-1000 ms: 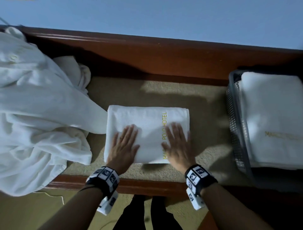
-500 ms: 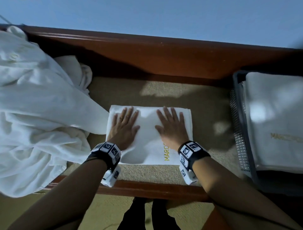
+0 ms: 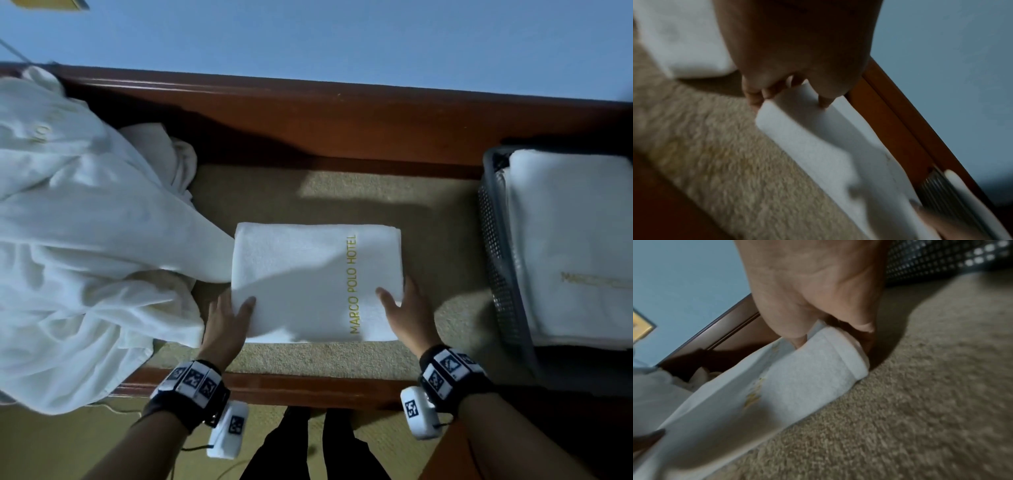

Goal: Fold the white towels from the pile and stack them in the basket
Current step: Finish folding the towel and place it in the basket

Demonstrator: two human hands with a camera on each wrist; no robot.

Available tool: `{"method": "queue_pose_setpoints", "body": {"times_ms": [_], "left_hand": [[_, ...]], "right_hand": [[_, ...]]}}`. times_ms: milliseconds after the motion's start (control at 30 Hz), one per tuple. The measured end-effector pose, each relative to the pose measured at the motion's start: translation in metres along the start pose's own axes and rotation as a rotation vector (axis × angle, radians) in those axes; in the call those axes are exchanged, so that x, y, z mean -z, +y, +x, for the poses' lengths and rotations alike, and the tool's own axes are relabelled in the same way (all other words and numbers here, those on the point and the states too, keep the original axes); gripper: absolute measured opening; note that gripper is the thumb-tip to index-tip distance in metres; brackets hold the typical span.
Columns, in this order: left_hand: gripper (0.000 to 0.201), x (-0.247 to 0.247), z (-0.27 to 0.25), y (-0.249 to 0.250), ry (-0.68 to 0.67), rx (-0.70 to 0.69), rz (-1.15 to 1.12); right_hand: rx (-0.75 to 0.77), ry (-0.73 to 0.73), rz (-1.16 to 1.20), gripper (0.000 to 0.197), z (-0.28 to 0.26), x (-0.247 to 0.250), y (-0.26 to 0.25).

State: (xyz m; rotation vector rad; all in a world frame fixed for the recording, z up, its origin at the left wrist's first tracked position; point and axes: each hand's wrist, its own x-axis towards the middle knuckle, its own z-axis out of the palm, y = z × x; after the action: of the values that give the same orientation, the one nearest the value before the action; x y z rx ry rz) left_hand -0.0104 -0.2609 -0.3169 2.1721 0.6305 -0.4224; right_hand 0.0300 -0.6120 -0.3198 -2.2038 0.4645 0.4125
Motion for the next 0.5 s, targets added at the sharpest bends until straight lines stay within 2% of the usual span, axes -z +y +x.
{"method": "queue_pose_setpoints", "body": {"times_ms": [67,167,300,400,500], "left_hand": [[0.095,-0.003,0.010,-0.006,-0.042,0.098,-0.103],[0.093,-0.002,0.027,0.003,-0.103,0.144,-0.285],[0.085,0.009,0.033,0.026,-0.214,0.176,-0.509],[0.069,0.018,0.027,0.047,-0.197,0.137,-0.522],[0.051,0.032,0.020,0.076,-0.159,0.013,-0.450]], "right_hand": [[-0.090,0.022,0.073,0.051,-0.001,-0.004,-0.001],[-0.208,0.008,0.174,0.059,0.012,-0.007,-0.002],[-0.229,-0.060,0.276,0.058,0.015,-0.002,-0.004],[-0.150,-0.024,0.259,0.035,0.001,0.018,-0.025],[-0.106,0.015,0.263,0.041,-0.016,0.046,-0.048]]}}
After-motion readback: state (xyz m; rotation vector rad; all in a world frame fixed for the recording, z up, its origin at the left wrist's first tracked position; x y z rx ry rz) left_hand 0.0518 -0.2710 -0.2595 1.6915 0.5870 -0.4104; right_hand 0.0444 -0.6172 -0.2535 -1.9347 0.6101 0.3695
